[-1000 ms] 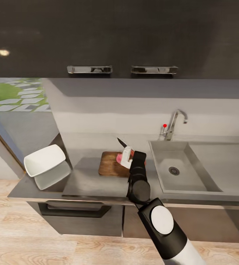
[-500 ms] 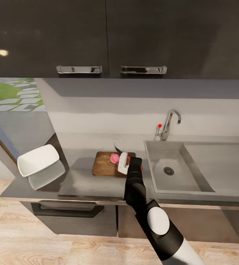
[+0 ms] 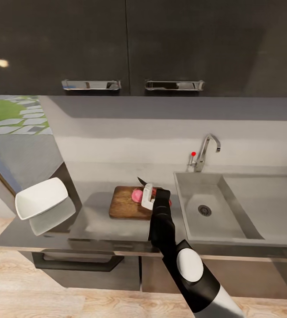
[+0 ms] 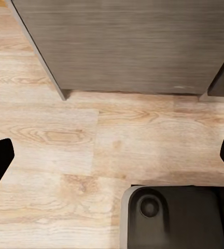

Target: In the kitchen, take the Vidalia onion out of the sink, dice it on the chopping board with the paring knife, put the diced onion into the bowl on the countertop, then place both the paring knife and the chopping board into the sink.

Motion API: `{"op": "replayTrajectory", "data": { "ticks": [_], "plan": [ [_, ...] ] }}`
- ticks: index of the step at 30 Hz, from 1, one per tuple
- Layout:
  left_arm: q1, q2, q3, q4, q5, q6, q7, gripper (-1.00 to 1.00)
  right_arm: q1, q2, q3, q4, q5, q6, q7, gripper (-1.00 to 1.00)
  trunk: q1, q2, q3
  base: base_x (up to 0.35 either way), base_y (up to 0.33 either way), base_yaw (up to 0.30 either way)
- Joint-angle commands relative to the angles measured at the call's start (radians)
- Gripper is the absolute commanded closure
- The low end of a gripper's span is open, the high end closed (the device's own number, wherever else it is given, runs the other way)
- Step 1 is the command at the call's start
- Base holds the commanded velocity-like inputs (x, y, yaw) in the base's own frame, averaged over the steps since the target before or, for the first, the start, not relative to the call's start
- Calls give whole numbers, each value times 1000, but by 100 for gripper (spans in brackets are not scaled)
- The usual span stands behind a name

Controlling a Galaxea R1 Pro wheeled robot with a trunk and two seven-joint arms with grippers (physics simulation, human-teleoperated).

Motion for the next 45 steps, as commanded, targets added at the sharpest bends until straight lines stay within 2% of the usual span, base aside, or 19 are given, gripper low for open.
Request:
{"op": "replayTrajectory", "data": {
  "ticks": [1,31,45],
  "plan": [
    [0,1,-8,-1,2,-1,10,-100,-1,0,2,-1,11,3,10,100,1,-2,-2,33,0,0],
    [0,1,-8,1,2,-1,11,-100,-1,0,14,2,5,4,13,100,1,-2,-2,2,28,0],
    [0,1,-8,1,2,-1,10,-100,-1,0,12,51,3,3,13,100,1,-2,-2,0,0,0]
  ]
}}
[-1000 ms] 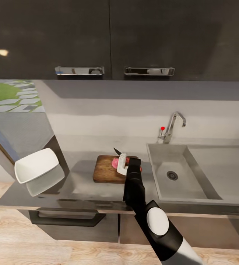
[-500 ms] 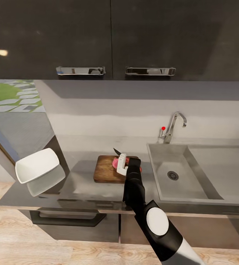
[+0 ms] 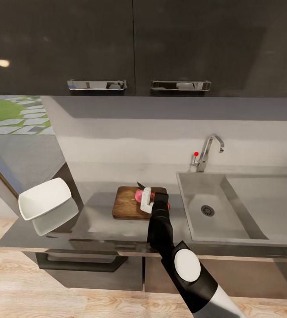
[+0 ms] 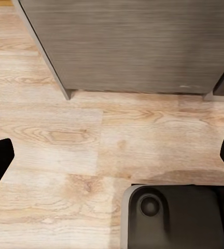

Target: In the kitchen, take the Vidalia onion out of the sink, dice it on the chopping board with the paring knife, put the diced onion into the bowl on the countertop, then place both the paring knife and the chopping board into the sink.

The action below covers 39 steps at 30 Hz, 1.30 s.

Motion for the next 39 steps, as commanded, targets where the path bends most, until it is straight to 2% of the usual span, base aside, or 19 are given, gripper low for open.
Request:
{"op": "replayTrajectory", "data": {
  "ticks": [1,39],
  "plan": [
    [0,1,-8,-2,2,-1,11,-100,-1,0,2,0,11,2,10,100,1,-2,-2,0,0,0],
    [0,1,-8,-2,2,-1,10,-100,-1,0,2,0,11,2,10,100,1,-2,-2,0,0,0]
  ]
}}
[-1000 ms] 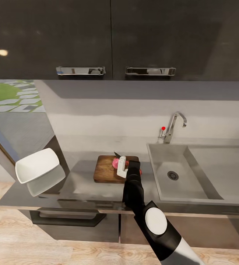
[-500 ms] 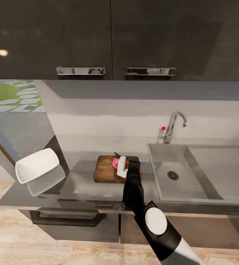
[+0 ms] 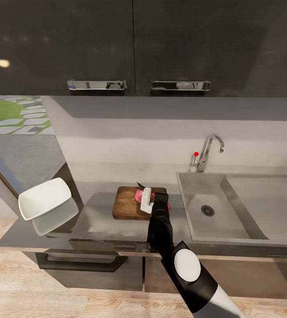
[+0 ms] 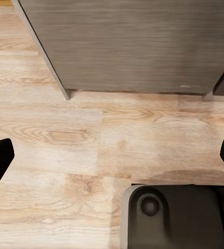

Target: In the kitchen, take the Vidalia onion out of the sink, dice it on the chopping board with the paring knife, put the diced onion into the bowl on the countertop, then place both the paring knife and the chopping board into the sink.

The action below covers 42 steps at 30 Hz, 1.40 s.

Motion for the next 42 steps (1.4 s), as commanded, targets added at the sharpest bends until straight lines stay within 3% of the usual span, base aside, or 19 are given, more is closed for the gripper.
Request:
{"op": "replayTrajectory", "data": {
  "ticks": [1,42],
  "plan": [
    [0,1,-8,-2,2,-1,10,-100,-1,0,2,-1,11,3,10,100,1,-2,-2,0,0,0],
    [0,1,-8,-2,2,0,10,-100,-1,0,2,15,11,3,10,100,1,-2,-2,0,22,0]
  ]
}}
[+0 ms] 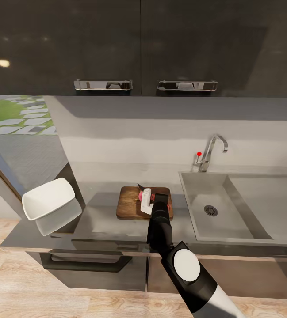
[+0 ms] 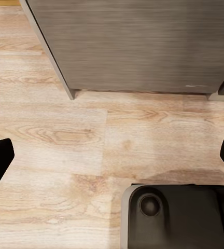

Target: In the kitchen, take the Vidalia onion out of the sink, dice it on the chopping board with the paring knife, put the diced onion into the bowl on the countertop, then place both the paring knife and the chopping board into the sink.

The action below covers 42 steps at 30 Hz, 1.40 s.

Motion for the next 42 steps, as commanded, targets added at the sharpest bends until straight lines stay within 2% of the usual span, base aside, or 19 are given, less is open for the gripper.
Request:
{"op": "replayTrajectory", "data": {
  "ticks": [1,34,42],
  "plan": [
    [0,1,-8,-2,2,-1,10,-100,-1,0,2,-1,11,2,10,100,1,-2,-2,0,0,0],
    [0,1,-8,-2,2,-1,10,-100,-1,0,2,-1,11,2,10,100,1,-2,-2,0,0,0],
    [0,1,-8,-1,2,-1,11,-100,-1,0,2,27,9,2,10,100,1,-2,-2,0,0,0]
  ]
}}
